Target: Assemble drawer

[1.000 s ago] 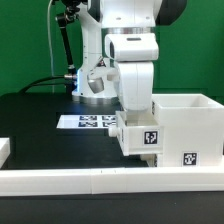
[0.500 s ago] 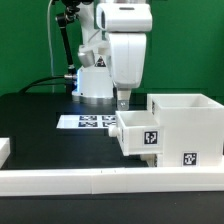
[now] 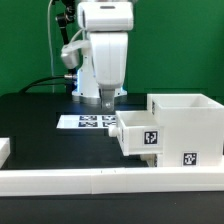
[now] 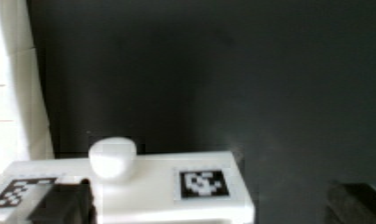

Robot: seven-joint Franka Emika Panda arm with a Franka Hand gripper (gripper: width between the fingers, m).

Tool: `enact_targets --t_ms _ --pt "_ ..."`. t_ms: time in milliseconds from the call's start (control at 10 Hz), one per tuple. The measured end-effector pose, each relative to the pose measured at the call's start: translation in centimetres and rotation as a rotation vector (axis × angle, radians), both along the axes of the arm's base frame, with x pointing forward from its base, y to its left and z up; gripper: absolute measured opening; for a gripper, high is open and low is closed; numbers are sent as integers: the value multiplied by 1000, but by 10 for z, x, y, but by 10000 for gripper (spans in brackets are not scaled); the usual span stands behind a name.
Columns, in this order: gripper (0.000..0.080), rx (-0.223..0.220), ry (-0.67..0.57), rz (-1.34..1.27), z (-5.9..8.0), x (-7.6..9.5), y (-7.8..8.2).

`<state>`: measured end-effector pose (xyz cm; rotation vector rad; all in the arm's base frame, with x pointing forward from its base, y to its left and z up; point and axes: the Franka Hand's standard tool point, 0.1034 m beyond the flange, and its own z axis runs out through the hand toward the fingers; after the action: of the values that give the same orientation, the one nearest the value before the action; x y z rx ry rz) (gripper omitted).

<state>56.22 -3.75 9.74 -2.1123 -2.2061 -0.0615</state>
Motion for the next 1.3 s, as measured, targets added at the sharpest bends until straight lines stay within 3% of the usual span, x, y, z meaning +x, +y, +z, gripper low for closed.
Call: enact_targets --t_ms 200,400,700,1300 --pt "649 62 16 32 -12 16 -19" --pt "649 140 34 27 -24 24 -27" --pt "649 156 36 14 -33 29 -4" --pt "649 153 14 -49 -29 41 41"
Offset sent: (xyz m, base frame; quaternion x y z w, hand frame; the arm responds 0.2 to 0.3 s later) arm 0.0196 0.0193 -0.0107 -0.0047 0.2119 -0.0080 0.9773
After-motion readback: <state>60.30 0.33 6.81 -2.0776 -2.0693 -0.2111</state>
